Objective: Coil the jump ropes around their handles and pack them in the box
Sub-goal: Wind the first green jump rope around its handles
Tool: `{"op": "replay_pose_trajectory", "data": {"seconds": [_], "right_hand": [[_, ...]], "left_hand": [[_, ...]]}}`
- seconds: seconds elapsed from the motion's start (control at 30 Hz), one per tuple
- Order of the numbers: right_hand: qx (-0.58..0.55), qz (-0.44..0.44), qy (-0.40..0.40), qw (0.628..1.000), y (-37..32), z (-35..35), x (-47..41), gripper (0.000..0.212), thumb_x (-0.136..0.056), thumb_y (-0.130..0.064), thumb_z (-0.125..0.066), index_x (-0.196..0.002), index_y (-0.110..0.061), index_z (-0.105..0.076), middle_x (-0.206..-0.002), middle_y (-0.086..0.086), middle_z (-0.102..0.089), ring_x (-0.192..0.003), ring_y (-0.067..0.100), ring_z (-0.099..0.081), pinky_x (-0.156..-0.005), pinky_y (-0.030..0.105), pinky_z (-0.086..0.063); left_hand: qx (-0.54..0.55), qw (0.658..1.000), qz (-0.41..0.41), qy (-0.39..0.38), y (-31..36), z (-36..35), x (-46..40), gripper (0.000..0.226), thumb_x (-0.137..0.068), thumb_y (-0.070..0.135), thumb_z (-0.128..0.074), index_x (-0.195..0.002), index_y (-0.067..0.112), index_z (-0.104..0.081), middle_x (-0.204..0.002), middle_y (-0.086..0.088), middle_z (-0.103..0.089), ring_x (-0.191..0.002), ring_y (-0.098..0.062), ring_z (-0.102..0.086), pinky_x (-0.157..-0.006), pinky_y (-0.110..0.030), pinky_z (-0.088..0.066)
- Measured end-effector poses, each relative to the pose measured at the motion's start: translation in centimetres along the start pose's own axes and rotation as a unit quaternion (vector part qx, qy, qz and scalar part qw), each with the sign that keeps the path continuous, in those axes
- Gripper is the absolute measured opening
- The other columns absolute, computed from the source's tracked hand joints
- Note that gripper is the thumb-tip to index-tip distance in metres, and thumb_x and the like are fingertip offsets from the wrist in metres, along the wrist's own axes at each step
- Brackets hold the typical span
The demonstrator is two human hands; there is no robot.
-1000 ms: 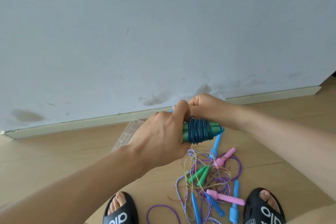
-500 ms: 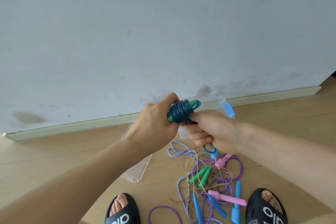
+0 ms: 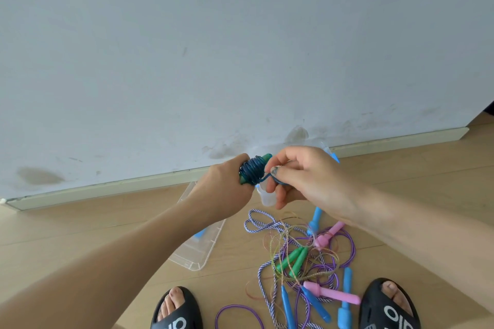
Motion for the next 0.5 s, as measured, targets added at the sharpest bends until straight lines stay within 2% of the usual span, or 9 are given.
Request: {"op": "replay_pose_trajectory", "data": {"seconds": [0.07, 0.2, 0.33, 0.4, 0.47, 0.5], "right_hand": [[0.008, 0.011, -0.028, 1.000, -0.5, -0.3, 0.1, 0.013, -0.099, -0.004, -0.050, -0.098, 0.000, -0.063, -0.077, 0.013, -0.072, -0.065, 0.029, -0.069, -0.078, 0.048, -0.061], [0.049, 0.012, -0.084, 0.995, -1.4, 0.1, 0.1, 0.013, -0.090, -0.012, -0.069, -0.096, -0.001, -0.066, -0.077, 0.014, -0.075, -0.070, 0.027, -0.073, -0.074, 0.035, -0.062], [0.079, 0.026, -0.104, 0.991, -2.0, 1.2, -0.2, 0.015, -0.091, -0.015, -0.069, -0.088, 0.000, -0.065, -0.070, 0.013, -0.071, -0.052, 0.022, -0.066, -0.058, 0.028, -0.055], [0.123, 0.046, -0.084, 0.988, -2.1, 1.5, -0.5, 0.023, -0.094, -0.023, -0.066, -0.081, -0.005, -0.063, -0.062, 0.008, -0.069, -0.041, 0.019, -0.056, -0.051, 0.024, -0.049], [0.157, 0.067, -0.057, 0.984, -2.2, 1.8, -0.8, 0.027, -0.096, -0.027, -0.062, -0.079, -0.007, -0.060, -0.056, 0.005, -0.066, -0.037, 0.018, -0.047, -0.045, 0.023, -0.042], [0.161, 0.074, -0.048, 0.983, -2.3, 1.9, -1.0, 0.027, -0.097, -0.027, -0.061, -0.079, -0.007, -0.060, -0.055, 0.004, -0.065, -0.037, 0.018, -0.045, -0.044, 0.023, -0.041]], "left_hand": [[-0.034, 0.999, -0.007, -0.006, 0.1, -0.4, 0.1, 0.009, -0.083, 0.023, -0.050, -0.082, 0.031, -0.045, -0.069, 0.003, -0.059, -0.064, -0.025, -0.058, -0.059, -0.039, -0.050], [-0.058, 0.996, -0.051, -0.039, 1.0, -0.8, 0.6, 0.010, -0.082, 0.029, -0.052, -0.089, 0.032, -0.047, -0.072, 0.005, -0.062, -0.067, -0.022, -0.060, -0.061, -0.041, -0.054], [-0.053, 0.991, -0.098, -0.078, 1.9, -0.3, 1.1, 0.030, -0.067, 0.058, -0.058, -0.089, 0.040, -0.050, -0.070, 0.009, -0.061, -0.065, -0.014, -0.059, -0.062, -0.044, -0.055], [-0.065, 0.986, -0.117, -0.104, 2.7, -0.5, 1.7, 0.038, -0.065, 0.073, -0.064, -0.085, 0.045, -0.048, -0.064, 0.008, -0.057, -0.057, -0.010, -0.053, -0.058, -0.035, -0.052], [-0.050, 0.981, -0.134, -0.128, 3.6, -0.8, 2.3, 0.038, -0.067, 0.075, -0.067, -0.082, 0.047, -0.047, -0.058, 0.010, -0.048, -0.053, -0.009, -0.043, -0.051, -0.018, -0.038], [-0.030, 0.981, -0.137, -0.135, 4.0, -0.9, 2.5, 0.033, -0.071, 0.074, -0.066, -0.080, 0.049, -0.046, -0.056, 0.012, -0.046, -0.052, -0.008, -0.041, -0.050, -0.018, -0.035]]}}
Point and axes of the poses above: each hand's wrist, its own x-axis away from the middle knuckle, its own z-axis out of the back of the hand, y = z × x, the point moved 6 cm from there along -x, towards the middle knuckle
